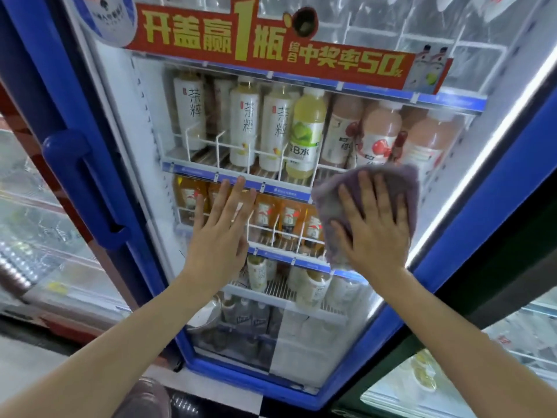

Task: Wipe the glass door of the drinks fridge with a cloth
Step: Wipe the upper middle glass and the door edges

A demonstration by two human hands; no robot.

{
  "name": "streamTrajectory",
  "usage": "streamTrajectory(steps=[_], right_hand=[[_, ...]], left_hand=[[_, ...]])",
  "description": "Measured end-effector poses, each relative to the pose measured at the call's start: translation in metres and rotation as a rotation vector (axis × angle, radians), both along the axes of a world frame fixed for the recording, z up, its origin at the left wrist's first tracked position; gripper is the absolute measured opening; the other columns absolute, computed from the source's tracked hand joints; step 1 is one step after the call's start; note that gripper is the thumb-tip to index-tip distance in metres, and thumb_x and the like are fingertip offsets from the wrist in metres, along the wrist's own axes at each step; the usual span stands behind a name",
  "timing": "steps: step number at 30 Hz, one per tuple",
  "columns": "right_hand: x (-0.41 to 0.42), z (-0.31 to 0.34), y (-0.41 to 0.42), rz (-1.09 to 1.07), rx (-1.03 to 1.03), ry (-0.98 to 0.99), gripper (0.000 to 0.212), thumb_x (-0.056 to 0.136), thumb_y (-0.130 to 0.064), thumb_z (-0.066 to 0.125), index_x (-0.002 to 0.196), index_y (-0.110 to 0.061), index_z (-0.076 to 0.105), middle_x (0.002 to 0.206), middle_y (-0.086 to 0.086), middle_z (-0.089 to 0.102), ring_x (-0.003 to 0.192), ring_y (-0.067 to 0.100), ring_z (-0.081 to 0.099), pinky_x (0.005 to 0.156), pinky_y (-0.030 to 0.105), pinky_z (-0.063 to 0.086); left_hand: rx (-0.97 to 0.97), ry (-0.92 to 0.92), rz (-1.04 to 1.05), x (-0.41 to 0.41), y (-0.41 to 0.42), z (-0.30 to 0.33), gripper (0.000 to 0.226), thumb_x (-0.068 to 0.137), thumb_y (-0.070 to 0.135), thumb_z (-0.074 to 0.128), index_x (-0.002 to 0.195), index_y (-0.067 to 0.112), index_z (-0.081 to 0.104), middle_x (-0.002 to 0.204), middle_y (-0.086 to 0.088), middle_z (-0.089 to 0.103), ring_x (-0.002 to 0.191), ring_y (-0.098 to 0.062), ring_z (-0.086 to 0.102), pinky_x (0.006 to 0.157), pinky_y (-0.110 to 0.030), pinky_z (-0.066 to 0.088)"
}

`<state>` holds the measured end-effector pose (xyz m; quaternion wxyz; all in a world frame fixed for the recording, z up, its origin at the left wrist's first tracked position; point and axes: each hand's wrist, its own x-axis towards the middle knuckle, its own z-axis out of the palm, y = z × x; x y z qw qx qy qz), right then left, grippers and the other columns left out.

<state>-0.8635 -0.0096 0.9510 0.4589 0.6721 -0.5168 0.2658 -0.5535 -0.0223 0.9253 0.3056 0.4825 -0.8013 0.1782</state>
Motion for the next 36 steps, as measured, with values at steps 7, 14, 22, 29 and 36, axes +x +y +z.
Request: streamTrajectory(steps=[7,14,22,29,36], right_hand=[[0.028,-0.052,-0.004,0.107,0.127,0.147,0.07,0.104,-0.04,0.043,0.166,-0.015,0.022,0.176,0.009,0.001,0.163,0.025,-0.008,0.131,0.043,-0.009],[0.033,-0.055,0.001,0.117,0.236,0.341,0.067,0.103,-0.034,0.046,0.163,-0.011,0.025,0.177,0.009,-0.002,0.163,0.024,-0.006,0.132,0.04,-0.007],[0.098,0.013,-0.034,0.05,-0.005,-0.001,0.067,0.108,-0.045,0.038,0.168,-0.023,0.017,0.177,0.005,-0.005,0.163,0.024,-0.009,0.13,0.046,-0.011],[0.117,-0.083,-0.015,0.145,0.35,0.2,0.073,0.105,-0.034,0.044,0.168,-0.016,0.011,0.173,0.005,0.016,0.163,0.019,-0.003,0.132,0.037,-0.004],[0.146,0.019,-0.042,0.072,0.19,0.105,0.065,0.107,-0.044,0.037,0.167,-0.024,0.021,0.177,-0.001,0.001,0.163,0.017,-0.007,0.13,0.041,-0.01]], left_hand=[[-0.009,0.049,-0.012,-0.007,-0.003,-0.006,0.09,0.09,0.015,0.052,0.168,0.016,0.008,0.177,-0.009,0.0,0.163,-0.032,0.001,0.125,-0.068,0.017],[-0.05,0.041,-0.073,0.003,-0.008,-0.006,0.092,0.089,0.013,0.055,0.169,0.018,0.009,0.177,-0.007,0.0,0.163,-0.03,0.003,0.127,-0.062,0.016],[-0.067,-0.018,-0.067,0.052,-0.011,-0.001,0.09,0.091,0.014,0.053,0.168,0.015,0.008,0.176,-0.01,0.003,0.163,-0.03,0.006,0.128,-0.058,0.017],[-0.031,-0.067,0.009,0.113,-0.027,-0.002,0.091,0.09,0.011,0.053,0.168,0.013,0.007,0.176,-0.01,0.001,0.163,-0.029,0.004,0.131,-0.054,0.004],[0.035,-0.128,-0.014,0.134,-0.034,0.006,0.09,0.093,0.015,0.051,0.168,0.014,0.0,0.177,-0.006,-0.001,0.163,-0.029,0.001,0.13,-0.058,0.002]])
